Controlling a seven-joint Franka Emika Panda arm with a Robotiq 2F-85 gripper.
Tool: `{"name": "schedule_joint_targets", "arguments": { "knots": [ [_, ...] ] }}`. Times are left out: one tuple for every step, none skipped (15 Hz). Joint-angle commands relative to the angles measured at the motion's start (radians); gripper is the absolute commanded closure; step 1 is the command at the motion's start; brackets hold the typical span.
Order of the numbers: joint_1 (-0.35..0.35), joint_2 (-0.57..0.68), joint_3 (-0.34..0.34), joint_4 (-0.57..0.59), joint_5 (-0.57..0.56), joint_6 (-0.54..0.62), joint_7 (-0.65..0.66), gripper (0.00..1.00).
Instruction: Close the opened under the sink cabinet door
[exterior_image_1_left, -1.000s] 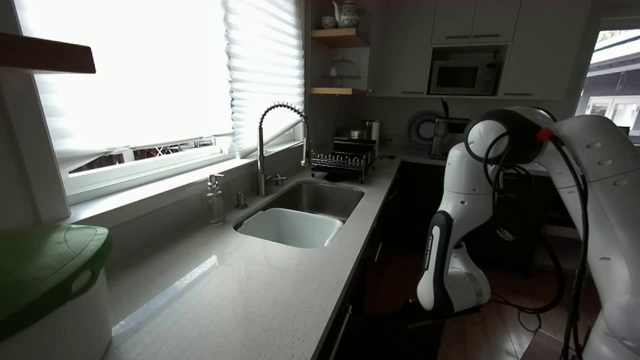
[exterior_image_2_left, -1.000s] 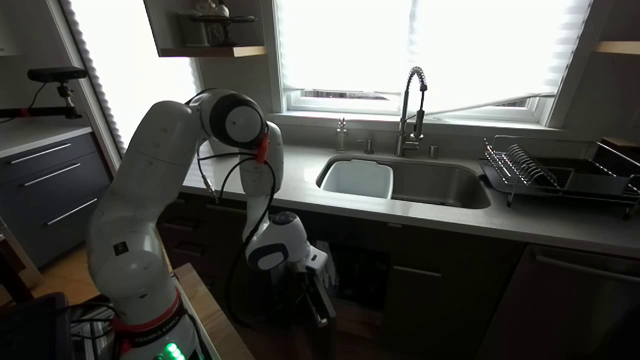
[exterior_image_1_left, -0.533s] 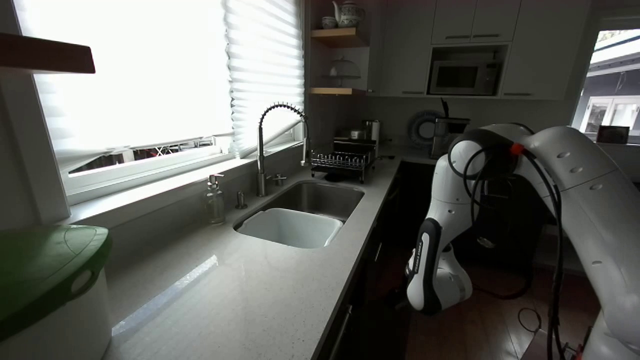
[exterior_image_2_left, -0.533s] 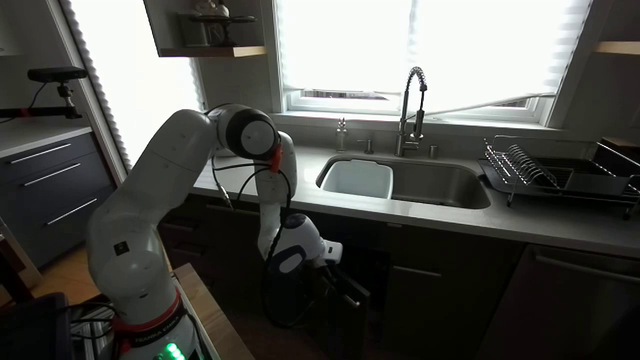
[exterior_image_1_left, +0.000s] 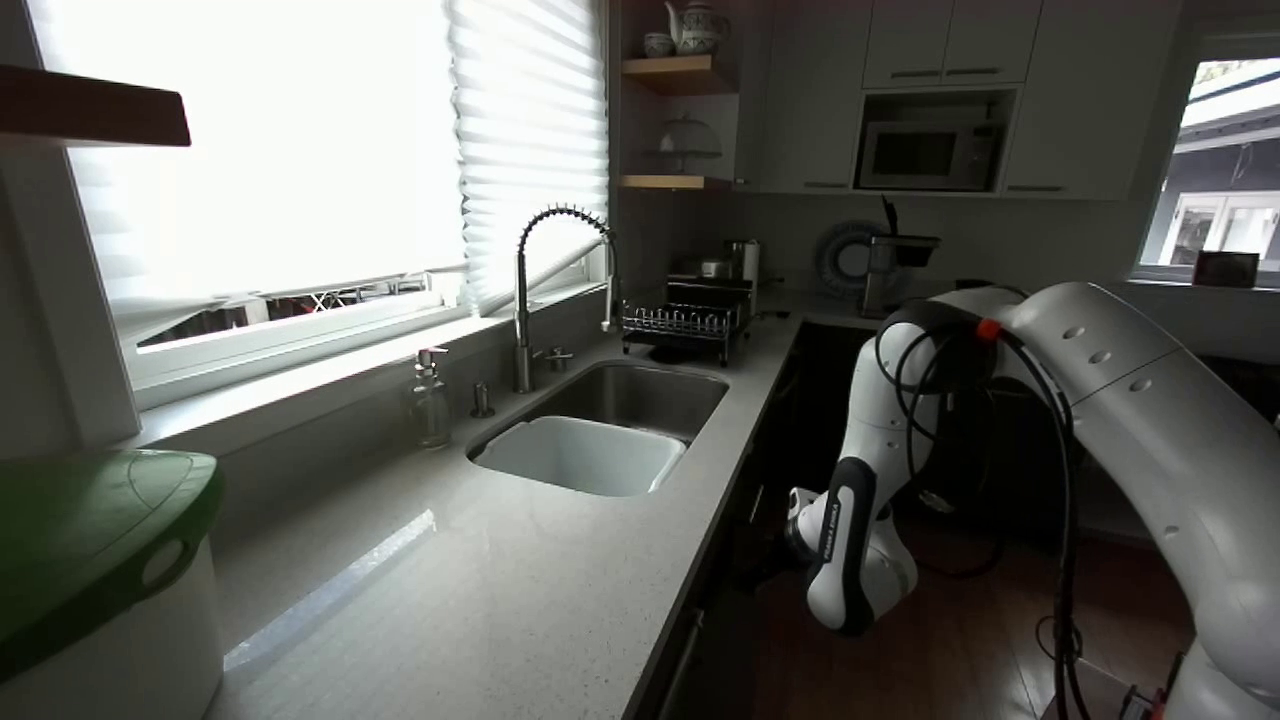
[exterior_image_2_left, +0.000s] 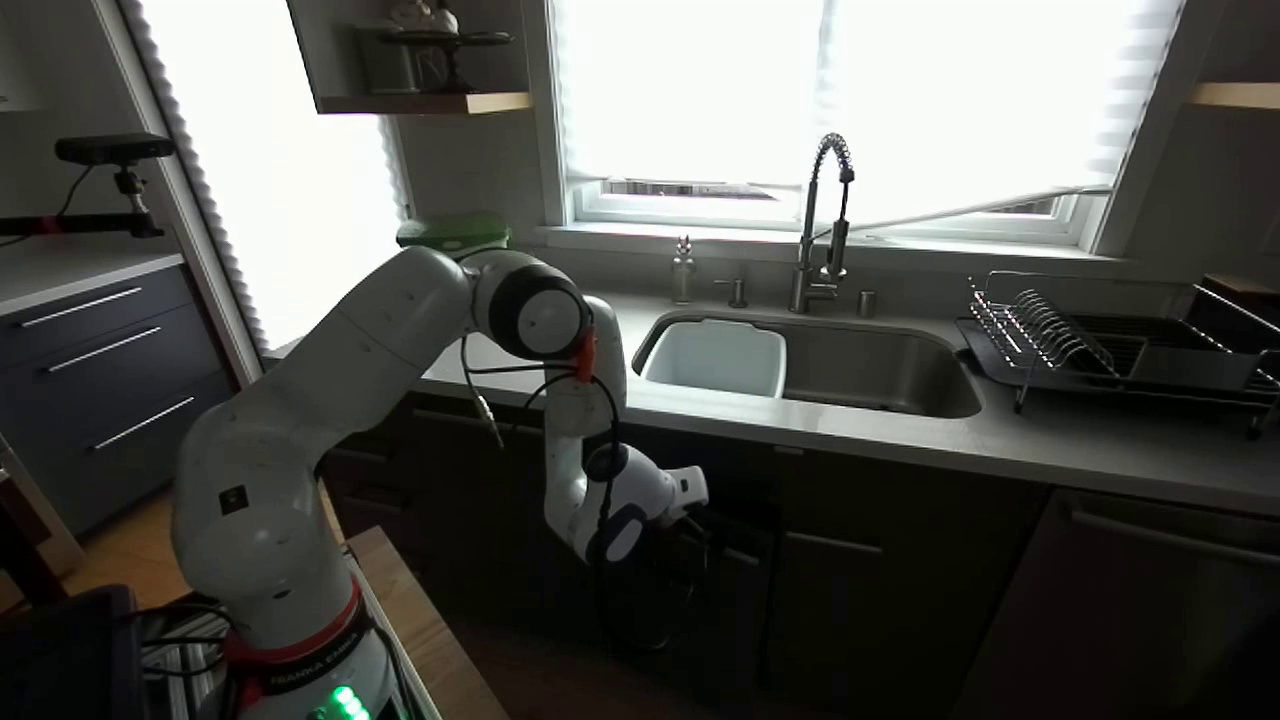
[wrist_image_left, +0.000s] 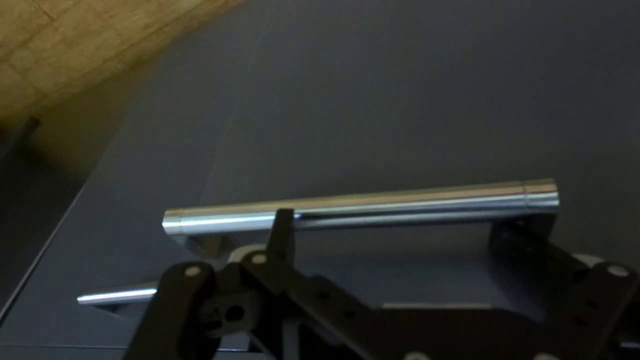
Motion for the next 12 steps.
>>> {"name": "schedule_joint_targets", "arguments": {
  "knots": [
    [-0.065, 0.049, 0.037, 0.064, -0.147, 0.049, -0.026, 0.0],
    [-0.08, 0.042, 0.04, 0.064, -0.185, 0.056, -0.028, 0.0],
    [-0.095, 0.03, 0.044, 0.059, -0.214, 0.05, -0.023, 0.0],
    [-0.106, 0.009, 0.041, 0.045, -0.241, 0.044, -0.024, 0.0],
    [-0.115, -0.011, 0.042, 0.029, -0.262, 0.038, -0.02, 0.0],
    [-0.123, -0.028, 0.043, 0.017, -0.285, 0.036, -0.02, 0.0],
    [-0.129, -0.055, 0.046, -0.004, -0.303, 0.042, -0.018, 0.0],
    [-0.141, -0.08, 0.054, -0.024, -0.335, 0.035, -0.013, 0.0],
    [-0.146, -0.108, 0.056, -0.047, -0.352, 0.033, -0.01, 0.0],
    [-0.15, -0.134, 0.058, -0.067, -0.369, 0.026, -0.008, 0.0],
    [-0.153, -0.16, 0.058, -0.085, -0.379, 0.027, -0.01, 0.0],
    [-0.157, -0.182, 0.059, -0.098, -0.39, 0.021, -0.007, 0.0]
  ]
}}
